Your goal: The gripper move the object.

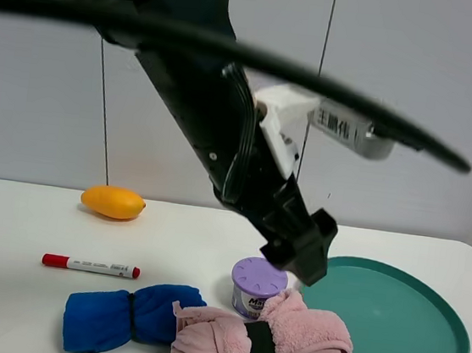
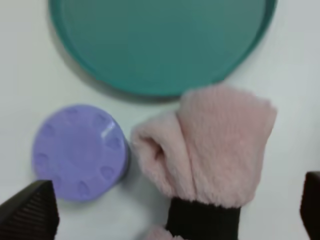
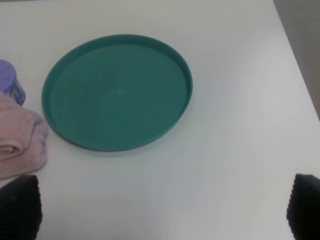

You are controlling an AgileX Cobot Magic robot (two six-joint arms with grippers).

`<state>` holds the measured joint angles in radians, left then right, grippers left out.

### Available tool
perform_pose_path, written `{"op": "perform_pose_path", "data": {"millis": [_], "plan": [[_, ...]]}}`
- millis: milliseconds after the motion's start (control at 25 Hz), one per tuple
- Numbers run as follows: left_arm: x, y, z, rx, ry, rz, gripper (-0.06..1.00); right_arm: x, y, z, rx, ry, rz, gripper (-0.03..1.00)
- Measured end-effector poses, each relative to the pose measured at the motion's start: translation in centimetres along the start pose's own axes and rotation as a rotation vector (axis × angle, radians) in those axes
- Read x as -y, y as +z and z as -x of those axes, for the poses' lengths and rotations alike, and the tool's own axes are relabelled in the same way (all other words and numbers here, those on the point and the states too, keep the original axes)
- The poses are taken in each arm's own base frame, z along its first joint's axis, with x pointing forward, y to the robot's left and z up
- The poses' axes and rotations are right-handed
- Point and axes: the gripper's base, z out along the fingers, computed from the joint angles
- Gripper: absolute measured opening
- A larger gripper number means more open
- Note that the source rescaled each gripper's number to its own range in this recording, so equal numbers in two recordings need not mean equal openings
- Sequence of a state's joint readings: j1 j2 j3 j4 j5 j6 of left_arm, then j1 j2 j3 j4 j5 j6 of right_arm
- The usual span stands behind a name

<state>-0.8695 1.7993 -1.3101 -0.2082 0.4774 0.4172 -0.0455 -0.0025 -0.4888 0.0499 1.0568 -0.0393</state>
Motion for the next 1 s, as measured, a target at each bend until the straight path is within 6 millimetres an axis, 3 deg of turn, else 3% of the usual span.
{"op": "perform_pose_path", "data": {"millis": [240,440,760,1000], "plan": [[-0.3,-5.6,2.5,0.184,0.042,0.081,0.98,0.0,0.0,0.0,0.000,0.000,0.000,1.00],[-3.2,-8.5,2.9,0.273,0.052,0.204,0.98,0.0,0.0,0.0,0.000,0.000,0.000,1.00],[-11.2,-10.5,-0.3,0.215,-0.054,0.403,0.99,0.0,0.0,0.0,0.000,0.000,0.000,1.00],[-17.3,-14.2,-4.0,0.178,-0.169,0.579,0.99,0.0,0.0,0.0,0.000,0.000,0.000,1.00]]}}
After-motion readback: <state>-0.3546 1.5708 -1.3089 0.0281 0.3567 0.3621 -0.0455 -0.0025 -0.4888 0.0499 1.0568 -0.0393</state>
